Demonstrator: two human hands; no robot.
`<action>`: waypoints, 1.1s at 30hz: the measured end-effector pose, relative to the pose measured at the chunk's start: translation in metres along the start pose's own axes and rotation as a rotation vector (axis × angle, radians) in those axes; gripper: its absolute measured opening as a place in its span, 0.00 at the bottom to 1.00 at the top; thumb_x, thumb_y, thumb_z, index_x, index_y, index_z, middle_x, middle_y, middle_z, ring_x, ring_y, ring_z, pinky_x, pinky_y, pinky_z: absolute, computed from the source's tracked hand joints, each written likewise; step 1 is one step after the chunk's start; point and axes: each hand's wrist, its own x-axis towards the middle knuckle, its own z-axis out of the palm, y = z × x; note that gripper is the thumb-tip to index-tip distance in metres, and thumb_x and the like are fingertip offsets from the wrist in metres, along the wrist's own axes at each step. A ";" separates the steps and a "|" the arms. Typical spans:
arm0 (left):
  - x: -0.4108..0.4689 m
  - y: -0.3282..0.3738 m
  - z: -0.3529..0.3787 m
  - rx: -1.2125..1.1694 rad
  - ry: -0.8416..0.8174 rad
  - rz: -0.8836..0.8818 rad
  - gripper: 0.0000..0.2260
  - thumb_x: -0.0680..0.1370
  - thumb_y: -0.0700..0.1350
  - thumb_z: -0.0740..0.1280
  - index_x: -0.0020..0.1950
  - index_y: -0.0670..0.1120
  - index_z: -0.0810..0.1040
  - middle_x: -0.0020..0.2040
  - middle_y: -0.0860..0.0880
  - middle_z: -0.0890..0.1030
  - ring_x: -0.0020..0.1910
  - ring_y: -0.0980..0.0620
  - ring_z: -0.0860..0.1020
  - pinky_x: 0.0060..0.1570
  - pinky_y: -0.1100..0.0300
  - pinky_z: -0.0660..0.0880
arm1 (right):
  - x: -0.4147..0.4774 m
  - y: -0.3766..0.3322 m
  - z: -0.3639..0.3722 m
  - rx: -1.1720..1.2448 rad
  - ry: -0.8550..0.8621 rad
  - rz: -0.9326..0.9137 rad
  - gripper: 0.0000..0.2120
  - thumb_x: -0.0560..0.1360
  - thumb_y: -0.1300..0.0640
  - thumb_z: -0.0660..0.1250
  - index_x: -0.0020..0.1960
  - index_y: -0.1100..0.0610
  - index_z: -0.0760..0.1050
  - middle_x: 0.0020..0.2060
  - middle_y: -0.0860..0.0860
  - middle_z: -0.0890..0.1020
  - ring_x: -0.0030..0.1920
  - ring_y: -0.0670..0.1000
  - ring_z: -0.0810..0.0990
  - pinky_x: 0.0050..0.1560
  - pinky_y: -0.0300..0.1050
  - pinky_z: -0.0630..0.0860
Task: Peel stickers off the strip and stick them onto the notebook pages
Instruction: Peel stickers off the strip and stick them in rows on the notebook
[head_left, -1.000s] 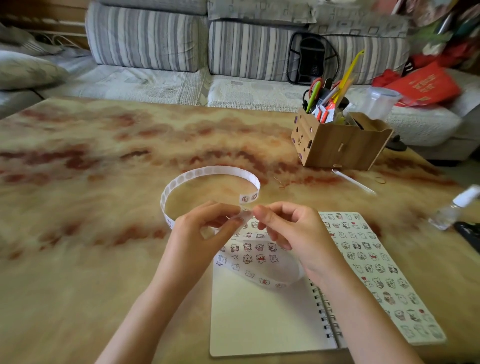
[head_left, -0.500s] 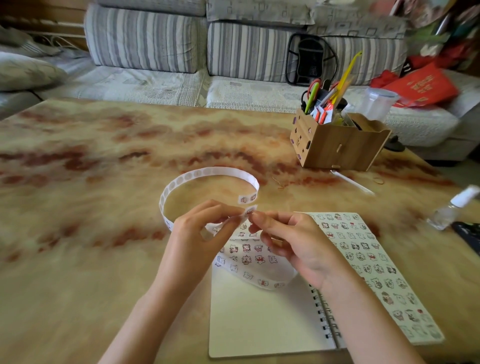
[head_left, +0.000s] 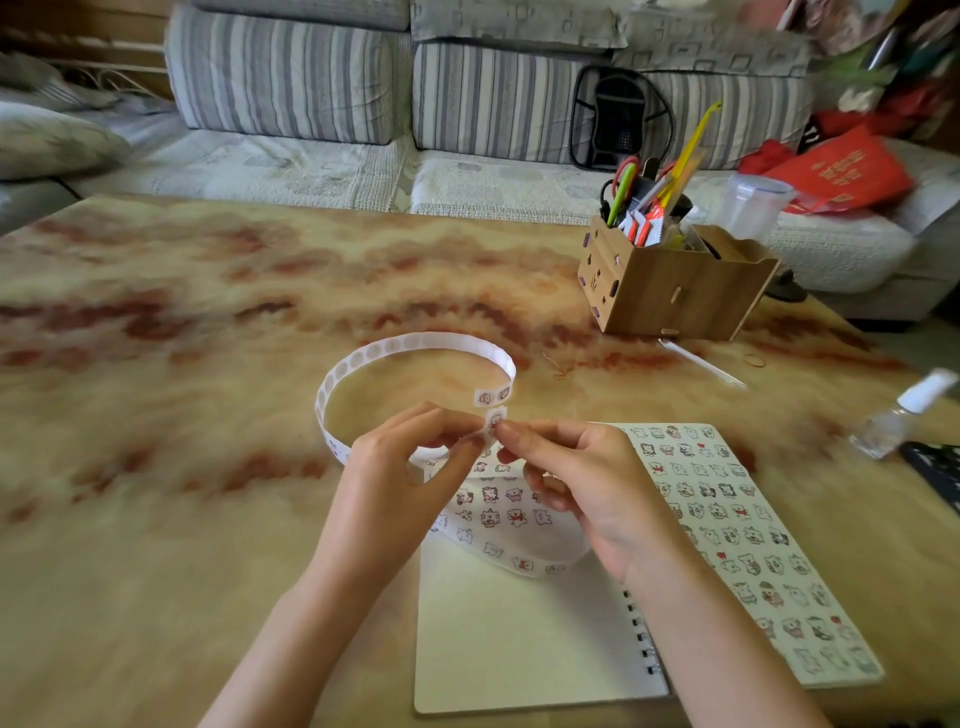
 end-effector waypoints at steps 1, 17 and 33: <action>0.000 0.000 0.000 0.006 0.003 0.006 0.07 0.74 0.40 0.71 0.46 0.51 0.83 0.41 0.58 0.81 0.44 0.56 0.80 0.44 0.69 0.72 | 0.000 0.000 0.000 -0.005 0.006 -0.003 0.14 0.63 0.53 0.75 0.44 0.61 0.84 0.32 0.50 0.82 0.26 0.45 0.68 0.24 0.33 0.63; 0.001 -0.007 0.004 0.170 0.127 0.220 0.05 0.75 0.47 0.66 0.47 0.51 0.82 0.43 0.59 0.79 0.42 0.53 0.78 0.41 0.58 0.74 | 0.000 0.001 0.001 0.034 0.020 0.100 0.09 0.69 0.56 0.74 0.45 0.62 0.83 0.33 0.51 0.83 0.27 0.46 0.70 0.24 0.34 0.62; -0.001 -0.010 0.004 0.112 0.101 0.135 0.03 0.73 0.43 0.69 0.45 0.49 0.83 0.42 0.58 0.80 0.43 0.60 0.79 0.43 0.62 0.75 | 0.000 0.000 -0.001 -0.016 0.003 0.061 0.04 0.70 0.57 0.73 0.42 0.57 0.83 0.32 0.48 0.81 0.28 0.45 0.71 0.26 0.34 0.63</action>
